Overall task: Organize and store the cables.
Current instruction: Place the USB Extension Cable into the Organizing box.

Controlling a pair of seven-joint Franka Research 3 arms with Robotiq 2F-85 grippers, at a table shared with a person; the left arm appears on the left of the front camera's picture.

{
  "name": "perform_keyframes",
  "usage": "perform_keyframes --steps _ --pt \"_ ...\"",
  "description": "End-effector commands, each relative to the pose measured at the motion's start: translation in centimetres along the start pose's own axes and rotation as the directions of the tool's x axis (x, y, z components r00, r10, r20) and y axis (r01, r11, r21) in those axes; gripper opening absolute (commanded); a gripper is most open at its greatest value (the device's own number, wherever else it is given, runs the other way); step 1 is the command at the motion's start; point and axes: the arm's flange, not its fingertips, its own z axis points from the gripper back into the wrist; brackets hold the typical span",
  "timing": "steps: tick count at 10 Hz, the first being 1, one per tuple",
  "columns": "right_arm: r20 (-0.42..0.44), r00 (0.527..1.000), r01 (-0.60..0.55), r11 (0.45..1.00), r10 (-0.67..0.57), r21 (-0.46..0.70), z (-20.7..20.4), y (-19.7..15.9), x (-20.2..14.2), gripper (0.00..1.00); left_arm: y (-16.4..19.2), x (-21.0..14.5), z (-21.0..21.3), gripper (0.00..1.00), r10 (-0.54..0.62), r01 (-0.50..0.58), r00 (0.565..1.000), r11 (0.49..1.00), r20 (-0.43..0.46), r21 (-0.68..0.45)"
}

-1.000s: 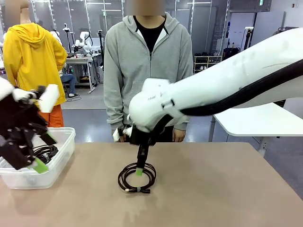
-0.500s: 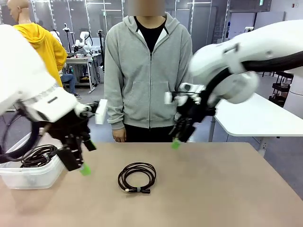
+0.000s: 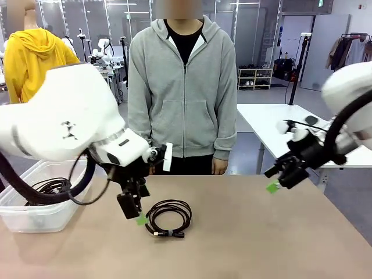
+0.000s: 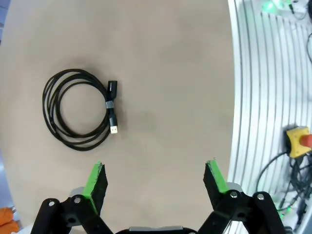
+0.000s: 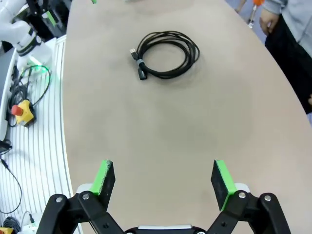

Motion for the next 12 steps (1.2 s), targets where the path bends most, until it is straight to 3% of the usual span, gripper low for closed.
perform_keyframes --steps 1,2,3,4,5,8,9,12 --pt "0.107 0.994 0.022 0.998 -0.015 -0.059 2.0 0.9 -3.0 1.00 1.7 1.5 -1.5 1.00 0.029 -0.028 0.999 0.999 -0.029 0.039" --pt "0.170 0.985 0.045 0.991 -0.024 -0.123 3.7 1.7 -5.2 1.00 2.8 1.9 -2.8 1.00 0.038 -0.036 0.998 0.999 -0.046 0.038" --pt "0.205 0.977 -0.029 0.991 0.056 -0.130 5.3 1.9 -7.1 1.00 4.1 1.9 -4.3 1.00 0.050 -0.047 0.997 0.998 -0.065 0.033" --pt "0.238 0.967 -0.070 0.991 0.096 -0.114 6.6 1.4 -8.9 1.00 5.1 2.1 -5.4 1.00 0.077 -0.077 0.997 0.996 -0.005 -0.036" --pt "0.258 0.954 -0.132 0.986 0.154 -0.098 7.2 1.0 -10.2 1.00 5.9 2.1 -6.6 1.00 0.083 -0.083 0.996 0.997 -0.013 0.002" --pt "0.269 0.926 -0.228 0.960 0.266 -0.165 5.8 -0.7 -10.2 1.00 6.1 2.5 -7.4 1.00 0.059 -0.059 0.997 0.998 -0.045 0.001" --pt "0.242 0.954 -0.147 0.981 0.175 -0.130 7.6 1.5 -10.5 1.00 6.2 1.6 -7.8 1.00 0.071 -0.072 0.997 0.997 -0.034 -0.013" --pt "0.242 0.954 -0.147 0.981 0.175 -0.130 7.6 1.5 -10.5 1.00 6.2 1.6 -7.8 1.00 0.071 -0.072 0.997 0.997 -0.034 -0.013"
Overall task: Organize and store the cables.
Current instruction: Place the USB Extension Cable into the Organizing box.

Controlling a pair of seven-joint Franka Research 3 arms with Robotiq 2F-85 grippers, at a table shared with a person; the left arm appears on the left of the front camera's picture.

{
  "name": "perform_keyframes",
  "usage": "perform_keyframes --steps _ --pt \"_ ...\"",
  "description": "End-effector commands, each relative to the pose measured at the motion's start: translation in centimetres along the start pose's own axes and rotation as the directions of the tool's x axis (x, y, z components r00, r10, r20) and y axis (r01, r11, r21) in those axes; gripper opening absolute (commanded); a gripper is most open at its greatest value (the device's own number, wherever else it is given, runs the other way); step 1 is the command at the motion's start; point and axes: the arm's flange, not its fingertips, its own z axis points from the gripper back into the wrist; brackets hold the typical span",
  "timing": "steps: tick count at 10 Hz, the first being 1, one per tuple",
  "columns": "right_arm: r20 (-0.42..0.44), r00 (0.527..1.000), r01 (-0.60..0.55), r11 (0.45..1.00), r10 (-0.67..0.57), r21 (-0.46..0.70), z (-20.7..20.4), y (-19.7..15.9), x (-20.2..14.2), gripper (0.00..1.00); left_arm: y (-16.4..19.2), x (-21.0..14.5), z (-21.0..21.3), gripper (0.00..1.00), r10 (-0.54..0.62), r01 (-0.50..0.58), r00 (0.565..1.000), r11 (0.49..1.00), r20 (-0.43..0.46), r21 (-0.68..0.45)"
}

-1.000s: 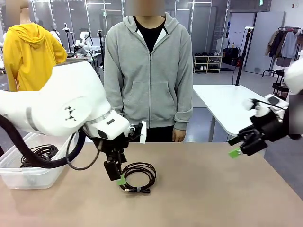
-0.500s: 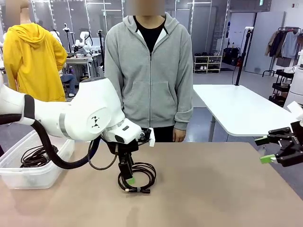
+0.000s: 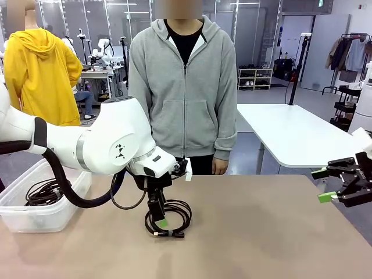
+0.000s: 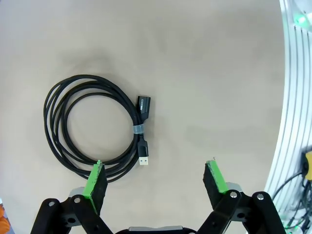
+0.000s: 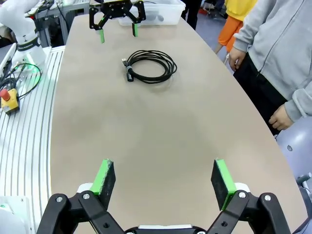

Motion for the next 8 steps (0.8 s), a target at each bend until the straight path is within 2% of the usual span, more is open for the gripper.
perform_keyframes --steps 1,2,3,5,6,8 --pt "-0.007 1.000 0.028 1.000 -0.028 0.009 0.2 0.4 0.6 1.00 -0.2 -0.2 0.2 1.00 0.001 -0.001 1.000 1.000 0.001 -0.001" --pt "-0.007 1.000 0.028 1.000 -0.028 0.009 0.2 0.4 0.6 1.00 0.0 0.0 0.0 1.00 0.000 0.000 1.000 1.000 0.000 0.000" --pt "-0.007 1.000 0.028 1.000 -0.028 0.009 0.2 0.4 0.6 1.00 0.6 0.9 -1.7 1.00 0.014 -0.013 0.999 1.000 -0.037 0.024" --pt "-0.007 1.000 0.028 1.000 -0.028 0.009 0.2 0.4 0.6 1.00 1.1 1.7 -3.4 1.00 -0.003 0.003 1.000 1.000 -0.028 0.024" --pt "-0.007 1.000 0.028 1.000 -0.028 0.009 0.2 0.4 0.6 1.00 1.4 1.6 -4.6 1.00 0.025 -0.017 0.995 0.997 -0.099 0.082" --pt "-0.007 1.000 0.028 1.000 -0.028 0.009 0.2 0.4 0.6 1.00 1.5 2.5 -6.4 1.00 0.031 -0.022 0.992 0.997 -0.122 0.074"
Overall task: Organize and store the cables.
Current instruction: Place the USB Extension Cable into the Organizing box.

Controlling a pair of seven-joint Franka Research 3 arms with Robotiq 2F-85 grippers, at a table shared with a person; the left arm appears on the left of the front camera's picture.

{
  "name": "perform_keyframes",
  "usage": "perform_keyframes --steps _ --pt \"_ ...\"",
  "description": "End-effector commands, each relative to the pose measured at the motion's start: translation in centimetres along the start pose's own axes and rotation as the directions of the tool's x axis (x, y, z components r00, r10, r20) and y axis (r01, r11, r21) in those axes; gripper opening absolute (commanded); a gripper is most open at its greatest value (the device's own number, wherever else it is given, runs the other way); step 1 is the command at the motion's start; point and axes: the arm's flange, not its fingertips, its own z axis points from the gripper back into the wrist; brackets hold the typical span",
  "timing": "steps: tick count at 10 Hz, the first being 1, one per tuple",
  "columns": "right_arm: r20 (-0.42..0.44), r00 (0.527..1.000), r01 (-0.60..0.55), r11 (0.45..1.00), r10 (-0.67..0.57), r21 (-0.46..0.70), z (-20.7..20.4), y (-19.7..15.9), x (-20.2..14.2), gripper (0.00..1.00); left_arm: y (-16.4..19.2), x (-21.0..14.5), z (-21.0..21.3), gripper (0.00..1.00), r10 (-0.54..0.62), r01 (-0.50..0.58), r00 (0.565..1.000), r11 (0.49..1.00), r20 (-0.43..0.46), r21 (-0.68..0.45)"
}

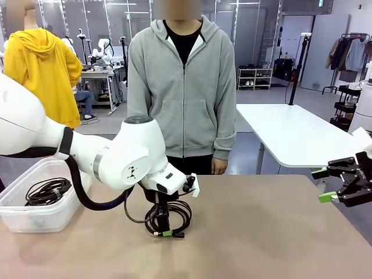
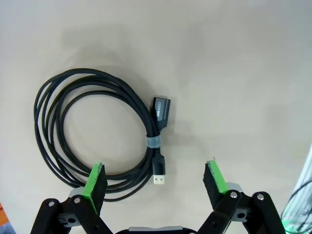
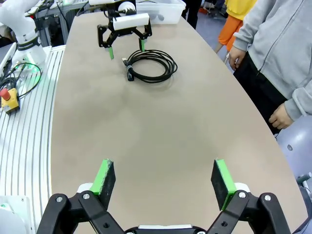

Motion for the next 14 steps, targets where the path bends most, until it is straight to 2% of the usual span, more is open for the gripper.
perform_keyframes --steps 1,7,8,9,10,11,13,14 --pt "-0.003 1.000 0.028 1.000 -0.028 0.007 0.2 0.3 0.5 1.00 0.5 1.9 -1.5 1.00 0.030 -0.030 0.999 1.000 -0.023 0.001" --pt "-0.003 1.000 0.028 1.000 -0.028 0.007 0.2 0.3 0.5 1.00 0.3 2.5 -5.1 1.00 0.036 -0.038 0.992 0.999 -0.118 -0.011" --pt "-0.003 1.000 0.028 1.000 -0.028 0.007 0.2 0.3 0.5 1.00 0.3 2.3 -5.1 0.74 0.041 -0.042 0.992 0.999 -0.120 -0.007" --pt "-0.003 1.000 0.028 1.000 -0.028 0.007 0.2 0.3 0.5 1.00 0.2 2.4 -5.0 0.41 0.045 -0.047 0.993 0.999 -0.111 -0.012" --pt "-0.003 1.000 0.028 1.000 -0.028 0.007 0.2 0.3 0.5 1.00 0.1 2.4 -4.9 0.15 0.041 -0.043 0.994 0.999 -0.103 -0.018" --pt "-0.003 1.000 0.028 1.000 -0.028 0.007 0.2 0.3 0.5 1.00 0.1 2.4 -4.8 0.00 0.045 -0.048 0.993 0.999 -0.109 -0.026" --pt "-0.003 1.000 0.028 1.000 -0.028 0.007 0.2 0.3 0.5 1.00 0.3 2.3 -4.6 0.00 0.069 -0.073 0.991 0.997 -0.119 -0.026" --pt "-0.003 1.000 0.028 1.000 -0.028 0.007 0.2 0.3 0.5 1.00 0.3 2.3 -4.2 0.05 0.074 -0.078 0.991 0.996 -0.112 -0.037"
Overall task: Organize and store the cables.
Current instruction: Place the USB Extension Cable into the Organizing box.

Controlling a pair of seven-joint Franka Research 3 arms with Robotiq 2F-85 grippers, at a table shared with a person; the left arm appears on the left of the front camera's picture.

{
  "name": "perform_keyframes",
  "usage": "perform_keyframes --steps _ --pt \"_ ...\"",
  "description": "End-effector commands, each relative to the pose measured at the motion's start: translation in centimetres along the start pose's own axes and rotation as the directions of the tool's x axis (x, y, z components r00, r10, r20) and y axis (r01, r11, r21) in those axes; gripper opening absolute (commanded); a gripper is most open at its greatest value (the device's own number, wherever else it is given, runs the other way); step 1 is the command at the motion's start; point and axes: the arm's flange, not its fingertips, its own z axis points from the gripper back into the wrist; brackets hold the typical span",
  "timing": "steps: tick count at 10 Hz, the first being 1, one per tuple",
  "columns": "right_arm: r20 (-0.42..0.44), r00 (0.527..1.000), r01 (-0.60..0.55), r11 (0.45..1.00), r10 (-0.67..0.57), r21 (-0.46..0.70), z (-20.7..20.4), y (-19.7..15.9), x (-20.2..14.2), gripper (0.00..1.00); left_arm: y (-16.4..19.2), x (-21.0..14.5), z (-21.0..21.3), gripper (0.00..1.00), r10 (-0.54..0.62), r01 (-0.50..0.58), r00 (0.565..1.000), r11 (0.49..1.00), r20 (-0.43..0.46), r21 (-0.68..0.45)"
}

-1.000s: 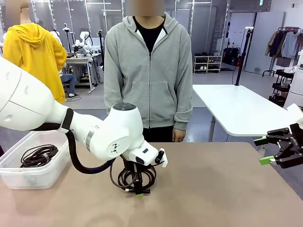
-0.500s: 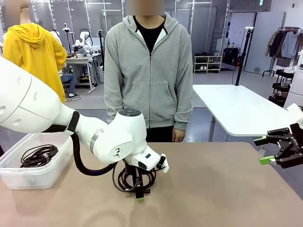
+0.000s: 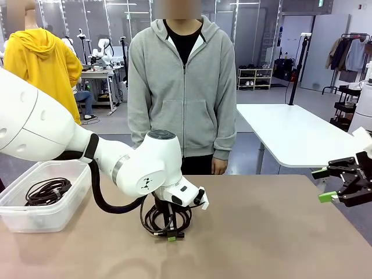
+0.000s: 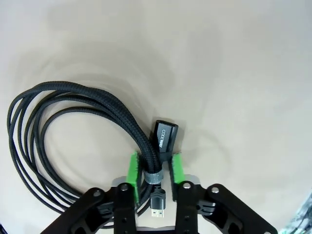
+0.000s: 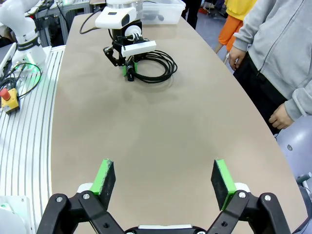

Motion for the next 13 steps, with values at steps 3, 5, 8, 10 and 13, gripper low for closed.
perform_keyframes --steps 3,5,8,10,13 --pt "-0.004 1.000 0.028 1.000 -0.028 0.008 0.1 0.3 0.5 1.00 0.2 0.1 2.9 0.00 0.041 -0.040 0.999 0.999 -0.033 0.013" --pt "-0.004 1.000 0.028 1.000 -0.028 0.008 0.1 0.3 0.5 1.00 0.7 -0.2 6.3 0.00 0.036 -0.036 0.999 0.999 -0.034 0.015" --pt "-0.004 1.000 0.028 1.000 -0.028 0.008 0.1 0.3 0.5 1.00 0.9 -4.2 14.4 0.07 -0.023 0.023 1.000 0.993 -0.004 0.113" --pt "-0.004 1.000 0.028 1.000 -0.028 0.008 0.1 0.3 0.5 1.00 0.5 -7.6 17.5 0.07 -0.158 0.166 0.985 0.973 -0.061 0.159" --pt "-0.004 1.000 0.028 1.000 -0.028 0.008 0.1 0.3 0.5 1.00 0.5 -10.9 18.2 0.07 -0.296 0.302 0.953 0.947 -0.066 0.108"
